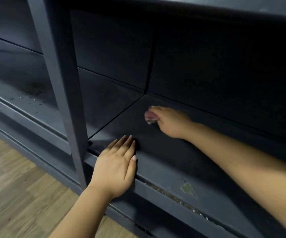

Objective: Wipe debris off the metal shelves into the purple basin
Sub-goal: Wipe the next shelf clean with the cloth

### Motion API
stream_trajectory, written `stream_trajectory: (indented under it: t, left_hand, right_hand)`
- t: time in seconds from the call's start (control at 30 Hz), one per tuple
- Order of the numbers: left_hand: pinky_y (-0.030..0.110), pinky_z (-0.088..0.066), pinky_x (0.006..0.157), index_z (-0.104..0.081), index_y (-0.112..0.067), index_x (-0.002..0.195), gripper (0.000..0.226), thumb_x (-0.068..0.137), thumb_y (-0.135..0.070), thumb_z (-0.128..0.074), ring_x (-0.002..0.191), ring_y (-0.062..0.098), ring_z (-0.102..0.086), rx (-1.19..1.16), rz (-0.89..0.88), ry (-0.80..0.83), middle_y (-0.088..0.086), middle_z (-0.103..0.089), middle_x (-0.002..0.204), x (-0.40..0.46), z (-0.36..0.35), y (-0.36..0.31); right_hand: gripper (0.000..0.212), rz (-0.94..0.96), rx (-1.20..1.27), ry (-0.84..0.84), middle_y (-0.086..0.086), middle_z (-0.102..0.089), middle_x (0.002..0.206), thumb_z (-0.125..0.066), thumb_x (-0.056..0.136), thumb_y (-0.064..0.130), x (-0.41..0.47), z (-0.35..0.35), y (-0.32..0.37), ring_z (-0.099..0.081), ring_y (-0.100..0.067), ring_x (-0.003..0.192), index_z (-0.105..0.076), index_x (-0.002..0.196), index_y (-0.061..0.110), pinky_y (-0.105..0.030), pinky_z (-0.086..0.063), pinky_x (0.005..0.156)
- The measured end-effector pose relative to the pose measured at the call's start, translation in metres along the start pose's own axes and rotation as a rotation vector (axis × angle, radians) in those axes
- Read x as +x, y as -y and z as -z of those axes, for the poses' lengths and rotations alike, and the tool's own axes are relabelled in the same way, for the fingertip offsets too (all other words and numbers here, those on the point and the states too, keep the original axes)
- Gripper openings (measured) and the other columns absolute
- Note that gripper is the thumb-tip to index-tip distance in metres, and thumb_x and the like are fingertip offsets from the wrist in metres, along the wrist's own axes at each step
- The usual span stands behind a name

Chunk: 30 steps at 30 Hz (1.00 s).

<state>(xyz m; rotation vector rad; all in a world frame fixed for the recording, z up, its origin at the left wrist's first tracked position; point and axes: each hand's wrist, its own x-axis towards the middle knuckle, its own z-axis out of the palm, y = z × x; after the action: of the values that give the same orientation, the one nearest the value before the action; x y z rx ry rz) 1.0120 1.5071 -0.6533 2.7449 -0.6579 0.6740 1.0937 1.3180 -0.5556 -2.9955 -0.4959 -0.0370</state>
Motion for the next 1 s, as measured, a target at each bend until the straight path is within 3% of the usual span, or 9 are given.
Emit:
stream_trajectory:
  t: [0.1, 0.2, 0.37, 0.4, 0.43, 0.53, 0.63, 0.83, 1.0]
  left_hand:
    - [0.034, -0.028, 0.104, -0.063, -0.001, 0.121, 0.051, 0.093, -0.028, -0.030, 0.119, 0.032, -0.057, -0.008, -0.002, -0.002, 0.016, -0.061, 0.126, 0.000, -0.001, 0.000]
    - [0.034, -0.028, 0.104, -0.063, 0.000, 0.122, 0.051, 0.093, -0.028, -0.030, 0.120, 0.033, -0.057, -0.013, -0.009, -0.010, 0.017, -0.061, 0.127, 0.000, 0.000, 0.001]
    - [0.035, -0.028, 0.103, -0.062, 0.002, 0.122, 0.052, 0.093, -0.027, -0.030, 0.120, 0.035, -0.056, -0.013, -0.012, -0.006, 0.018, -0.060, 0.127, 0.000, -0.001, 0.001]
    - [0.035, -0.028, 0.103, -0.062, 0.002, 0.122, 0.052, 0.093, -0.028, -0.029, 0.120, 0.035, -0.056, -0.008, -0.014, -0.004, 0.018, -0.060, 0.127, 0.000, -0.001, 0.001]
    - [0.035, -0.028, 0.103, -0.062, 0.002, 0.122, 0.053, 0.094, -0.028, -0.029, 0.120, 0.035, -0.056, 0.000, -0.016, -0.005, 0.019, -0.060, 0.127, 0.000, -0.001, 0.002]
    - [0.035, -0.027, 0.103, -0.063, 0.003, 0.121, 0.055, 0.096, -0.030, -0.027, 0.118, 0.036, -0.057, 0.014, -0.024, -0.005, 0.019, -0.060, 0.127, 0.000, -0.003, 0.004]
    - [0.036, -0.028, 0.102, -0.063, 0.004, 0.120, 0.066, 0.101, -0.036, -0.015, 0.116, 0.038, -0.058, 0.023, -0.032, -0.002, 0.021, -0.060, 0.125, 0.001, -0.003, 0.006]
    - [0.032, -0.018, 0.110, -0.055, 0.013, 0.124, 0.065, 0.101, -0.034, -0.016, 0.122, 0.040, -0.051, 0.082, -0.018, 0.050, 0.027, -0.055, 0.129, -0.003, 0.004, 0.000]
    - [0.023, -0.003, 0.116, -0.053, 0.013, 0.125, 0.070, 0.103, -0.038, -0.011, 0.131, 0.027, -0.037, 0.050, -0.079, 0.038, 0.024, -0.053, 0.132, -0.011, 0.013, -0.018]
  right_hand:
    - [0.032, -0.155, 0.177, 0.042, -0.002, -0.052, 0.124, -0.037, 0.092, 0.006, 0.041, -0.027, 0.004, -0.055, -0.025, 0.100, -0.051, 0.114, 0.025, -0.038, -0.054, 0.073]
    - [0.027, -0.214, 0.264, 0.087, -0.006, -0.055, 0.110, -0.036, 0.095, 0.011, 0.053, -0.035, -0.002, -0.056, -0.025, 0.084, -0.052, 0.111, 0.025, -0.030, -0.050, 0.055]
    - [0.015, -0.194, 0.481, 0.158, 0.002, -0.064, 0.109, -0.054, 0.089, 0.033, 0.000, -0.017, -0.041, -0.061, -0.025, 0.103, -0.060, 0.102, 0.035, -0.041, -0.047, 0.095]
    - [0.017, -0.187, 0.513, 0.162, 0.007, -0.065, 0.103, -0.058, 0.088, 0.032, -0.021, -0.011, -0.048, -0.061, -0.020, 0.101, -0.062, 0.104, 0.031, -0.042, -0.048, 0.089]
    - [0.019, -0.179, 0.543, 0.170, 0.013, -0.065, 0.100, -0.060, 0.089, 0.025, -0.044, -0.006, -0.055, -0.060, -0.010, 0.099, -0.063, 0.108, 0.024, -0.025, -0.043, 0.083]
    - [0.023, -0.187, 0.570, 0.189, 0.006, -0.065, 0.108, -0.056, 0.093, 0.014, -0.106, 0.006, -0.067, -0.055, 0.001, 0.094, -0.062, 0.114, 0.008, -0.007, -0.035, 0.081]
    - [0.012, -0.223, 0.531, 0.233, 0.014, -0.064, 0.102, -0.058, 0.092, 0.021, -0.142, 0.012, -0.078, -0.056, -0.001, 0.093, -0.064, 0.102, 0.026, -0.009, -0.036, 0.079]
    - [0.023, -0.431, 0.791, -0.163, 0.011, -0.060, 0.101, -0.046, 0.095, -0.002, -0.224, 0.024, -0.116, -0.054, -0.004, 0.096, -0.057, 0.102, 0.016, 0.002, -0.036, 0.074]
    - [0.024, -0.755, 0.756, -0.423, 0.016, -0.066, 0.097, -0.046, 0.098, 0.014, -0.304, 0.001, -0.132, -0.056, -0.017, 0.108, -0.059, 0.090, 0.033, -0.026, -0.041, 0.084]
